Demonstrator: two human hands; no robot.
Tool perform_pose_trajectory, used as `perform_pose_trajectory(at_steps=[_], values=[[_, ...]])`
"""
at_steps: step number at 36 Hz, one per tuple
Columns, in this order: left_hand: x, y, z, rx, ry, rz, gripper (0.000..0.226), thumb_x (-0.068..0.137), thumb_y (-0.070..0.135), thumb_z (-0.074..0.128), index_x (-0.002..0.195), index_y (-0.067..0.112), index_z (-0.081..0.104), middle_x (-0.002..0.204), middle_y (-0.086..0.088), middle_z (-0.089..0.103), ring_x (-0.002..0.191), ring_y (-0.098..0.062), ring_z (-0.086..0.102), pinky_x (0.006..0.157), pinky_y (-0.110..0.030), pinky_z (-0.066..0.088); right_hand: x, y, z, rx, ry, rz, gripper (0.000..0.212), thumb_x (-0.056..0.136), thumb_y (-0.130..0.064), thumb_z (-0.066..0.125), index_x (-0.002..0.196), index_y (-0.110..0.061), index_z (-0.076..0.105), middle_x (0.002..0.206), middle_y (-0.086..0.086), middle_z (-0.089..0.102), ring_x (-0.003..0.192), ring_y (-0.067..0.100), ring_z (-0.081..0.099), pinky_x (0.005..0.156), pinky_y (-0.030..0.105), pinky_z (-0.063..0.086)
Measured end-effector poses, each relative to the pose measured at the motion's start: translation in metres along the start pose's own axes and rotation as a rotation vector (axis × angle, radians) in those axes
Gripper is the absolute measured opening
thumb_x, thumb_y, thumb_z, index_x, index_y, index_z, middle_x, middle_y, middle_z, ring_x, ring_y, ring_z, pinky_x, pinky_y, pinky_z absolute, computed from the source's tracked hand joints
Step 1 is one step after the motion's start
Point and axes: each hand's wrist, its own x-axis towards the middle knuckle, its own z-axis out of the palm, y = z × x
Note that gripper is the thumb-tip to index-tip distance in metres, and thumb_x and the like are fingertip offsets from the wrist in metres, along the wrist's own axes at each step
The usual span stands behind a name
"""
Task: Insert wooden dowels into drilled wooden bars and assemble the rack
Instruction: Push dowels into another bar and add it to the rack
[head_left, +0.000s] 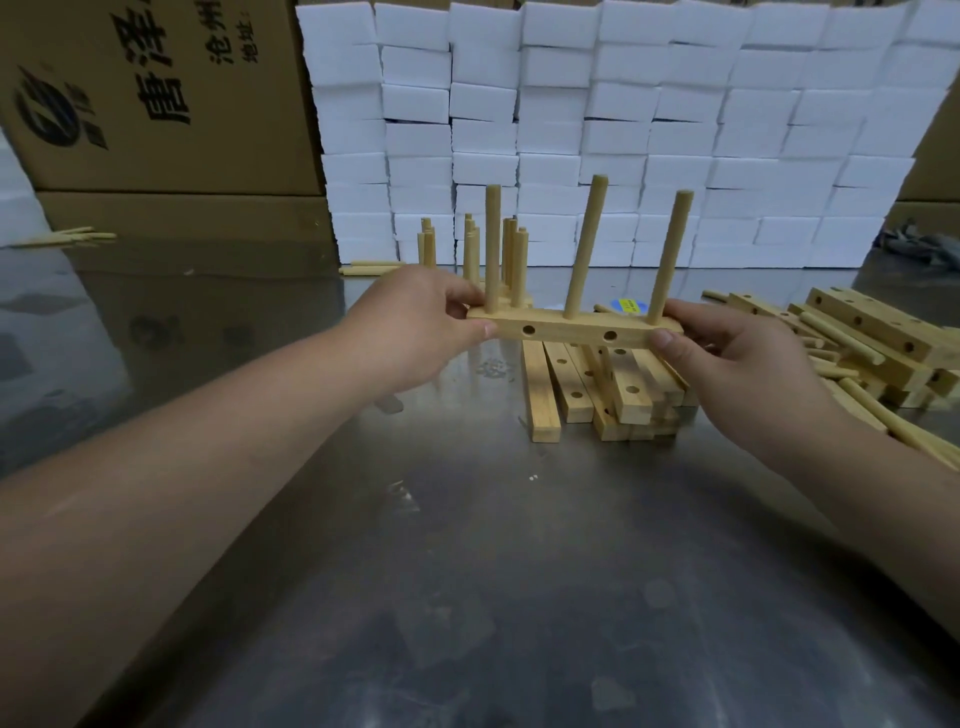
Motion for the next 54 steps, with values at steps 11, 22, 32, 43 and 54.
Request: perform_pose_trajectory(at_steps=[11,22,32,43,54], values=[[0.025,-0.022,-0.021,-0.014,0.05,-0.063,0.03,0.085,0.034,0.065,0.114,0.024,0.067,0.079,0.013,0.063,0.069,-0.005,0.058,0.054,-0.02,0.038,0.002,0.003,0.0,0.028,0.04,0.049,0.031,0.089,-0.031,0.057,0.119,-0.026,0.062,0.099,-0.019,0.062,0.085,-0.018,0.05,0.072,0.006,0.034],[0.052,-0.078,-0.002,0.133,0.053,-0.276,0.03,0.087,0.033,0.064,0.113,0.02,0.068,0.098,-0.002,0.065,0.084,-0.021,0.057,0.07,-0.03,0.044,0.002,0.003,0.0,0.032,0.039,0.062,0.027,0.09,-0.028,0.054,0.115,-0.028,0.063,0.09,-0.02,0.065,0.079,-0.027,0.049,0.062,-0.003,0.034],[0.069,-0.094,0.02,0.235,-0.018,-0.32,0.042,0.087,0.039,0.062,0.124,0.019,0.061,0.127,-0.006,0.059,0.11,-0.025,0.055,0.085,-0.028,0.041,0.001,0.002,0.001,-0.012,0.02,0.067,0.021,0.09,-0.026,0.053,0.105,-0.027,0.068,0.08,-0.023,0.064,0.079,-0.025,0.05,0.064,0.004,0.033],[0.085,-0.082,0.033,0.276,-0.092,-0.295,0.034,0.09,0.037,0.058,0.114,0.015,0.065,0.095,-0.004,0.066,0.091,-0.021,0.059,0.074,-0.031,0.045,0.003,0.005,0.003,-0.05,-0.024,0.053,0.016,0.09,-0.028,0.053,0.094,-0.035,0.067,0.076,-0.028,0.06,0.074,-0.031,0.044,0.062,0.007,0.033],[0.081,-0.058,0.043,0.302,0.011,-0.323,0.035,0.09,0.031,0.056,0.119,0.012,0.055,0.098,-0.006,0.062,0.082,-0.022,0.059,0.06,-0.029,0.04,0.002,0.005,0.004,-0.014,-0.057,0.025,0.024,0.089,-0.025,0.055,0.074,-0.042,0.061,0.074,-0.025,0.063,0.071,-0.026,0.049,0.053,-0.005,0.032]])
